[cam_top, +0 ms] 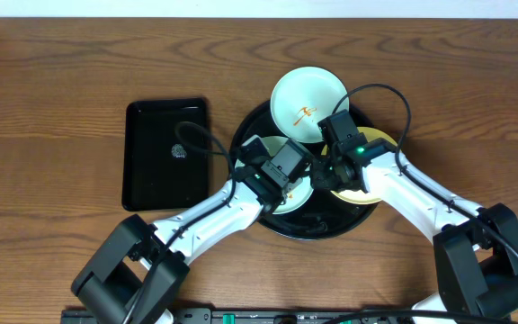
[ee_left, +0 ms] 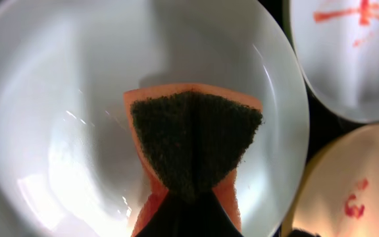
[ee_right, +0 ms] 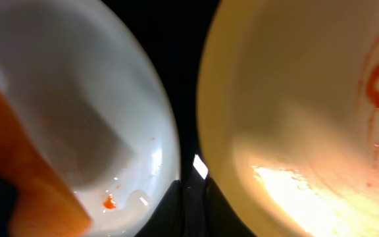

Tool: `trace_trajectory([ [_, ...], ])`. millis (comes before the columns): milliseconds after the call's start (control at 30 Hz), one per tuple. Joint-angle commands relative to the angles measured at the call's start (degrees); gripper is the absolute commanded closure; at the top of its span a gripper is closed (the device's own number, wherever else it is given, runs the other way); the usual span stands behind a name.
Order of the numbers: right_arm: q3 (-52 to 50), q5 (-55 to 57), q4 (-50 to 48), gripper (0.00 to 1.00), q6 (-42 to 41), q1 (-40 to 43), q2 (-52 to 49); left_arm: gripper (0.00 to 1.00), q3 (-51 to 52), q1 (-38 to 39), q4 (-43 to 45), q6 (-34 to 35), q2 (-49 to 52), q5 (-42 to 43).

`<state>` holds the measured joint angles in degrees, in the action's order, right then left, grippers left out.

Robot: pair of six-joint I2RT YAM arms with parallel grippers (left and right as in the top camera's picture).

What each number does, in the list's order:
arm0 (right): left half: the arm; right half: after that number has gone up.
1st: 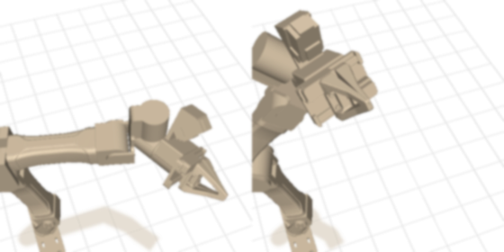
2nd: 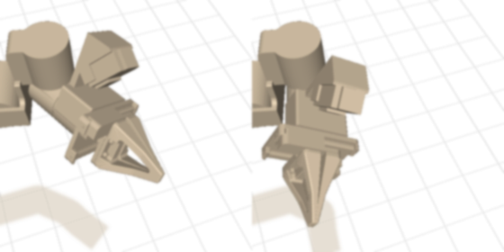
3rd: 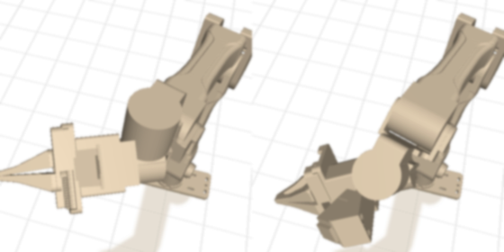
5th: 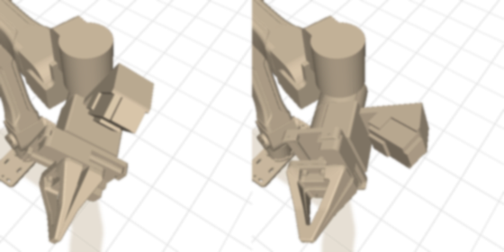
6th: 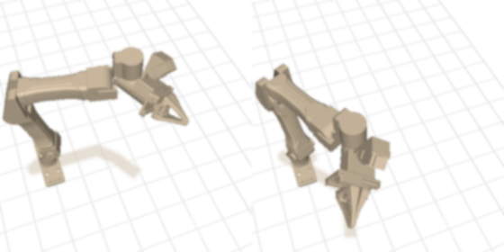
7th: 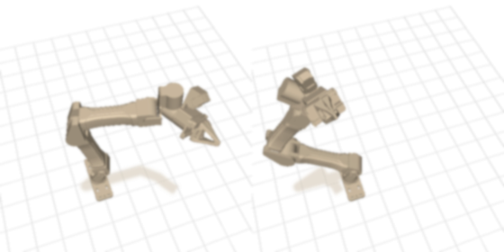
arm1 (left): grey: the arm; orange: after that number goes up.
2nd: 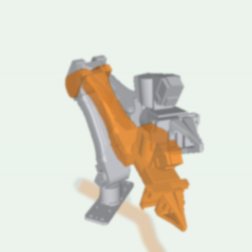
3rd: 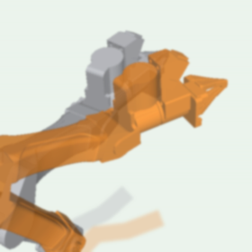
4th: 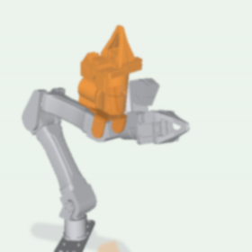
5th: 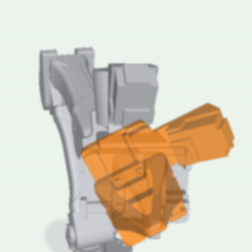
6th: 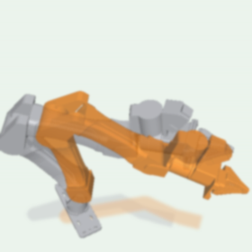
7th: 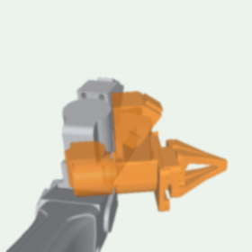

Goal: Clean dirty plates on tray and stack at the side
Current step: 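Carry the sponge with the left gripper to the small black tray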

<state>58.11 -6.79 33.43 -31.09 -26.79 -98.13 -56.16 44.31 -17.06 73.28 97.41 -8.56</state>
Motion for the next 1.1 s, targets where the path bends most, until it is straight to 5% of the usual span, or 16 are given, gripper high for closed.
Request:
trace_trajectory([
  [0,0.3,-0.3,-0.5,0.89,-0.2,-1.0,0.8,0.93,0.5,1.1,0.1,2.0,1.5,-1.5],
  [400,0.3,-0.3,-0.6,0.90,-0.2,-1.0,0.8,0.93,0.5,2.7,-0.4,2.8,6.3,-2.9],
  [567,0.3,-0.3,-0.6,0.90,-0.1,-1.0,0.8,0.92,0.5,1.2,-1.3,-4.4,5.4,-6.3],
  [1067,0.3,-2.5,-0.9,0.83,3.8,-1.0,0.8,0.93,0.4,-3.4,-4.2,-14.6,-10.6,-6.8],
])
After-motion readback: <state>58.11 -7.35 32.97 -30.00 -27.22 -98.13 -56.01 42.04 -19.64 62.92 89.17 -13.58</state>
